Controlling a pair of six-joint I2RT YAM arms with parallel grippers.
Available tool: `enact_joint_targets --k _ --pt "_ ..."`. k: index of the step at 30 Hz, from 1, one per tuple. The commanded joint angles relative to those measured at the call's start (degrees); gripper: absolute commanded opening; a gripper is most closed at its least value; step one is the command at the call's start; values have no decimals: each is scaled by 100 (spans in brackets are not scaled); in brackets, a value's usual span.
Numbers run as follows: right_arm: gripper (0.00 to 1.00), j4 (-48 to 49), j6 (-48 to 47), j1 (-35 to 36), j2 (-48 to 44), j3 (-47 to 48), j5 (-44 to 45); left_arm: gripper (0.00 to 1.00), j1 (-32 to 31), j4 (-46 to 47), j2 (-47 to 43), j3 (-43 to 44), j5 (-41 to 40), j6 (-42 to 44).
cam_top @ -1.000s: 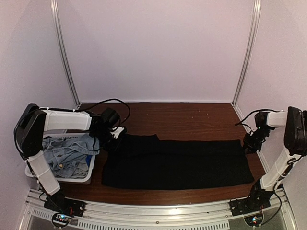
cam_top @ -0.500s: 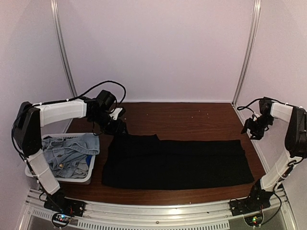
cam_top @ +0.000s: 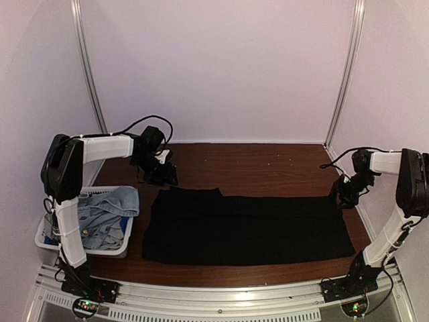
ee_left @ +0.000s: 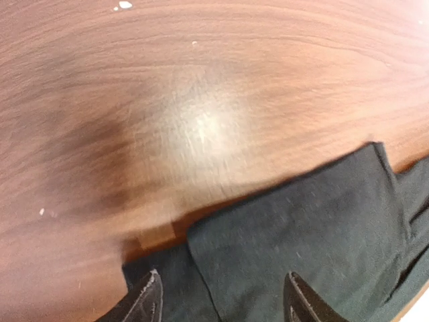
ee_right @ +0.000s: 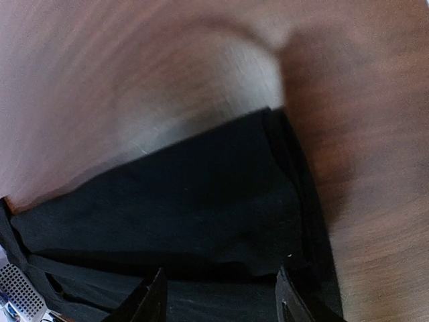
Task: Fold and stack the mixed laundry pile
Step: Fold the 1/3-folded T-shirt at the center of the board, then adjust the rectangle-folded T-shirt at the center of the board.
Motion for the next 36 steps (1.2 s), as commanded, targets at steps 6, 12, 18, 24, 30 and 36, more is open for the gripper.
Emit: enact_joint_targets --k 6,12,18,24,30,36 --pt "54 3 291 -43 83 -428 -69 59 -12 -78 713 669 124 52" --pt "55 352 239 73 -169 362 -1099 50 -12 -81 802 690 351 178" --pt "56 1000 637 1114 234 1299 -1685 40 -12 -83 850 707 350 123" --pt "56 1466 1051 2592 1277 2352 -1909 29 -12 -81 877 691 368 104" --pt "55 1214 1082 3723 2725 4079 -1918 29 -12 -111 874 737 439 102" --pt "53 1098 1347 4276 3779 5219 -1915 29 -3 -112 915 755 480 73"
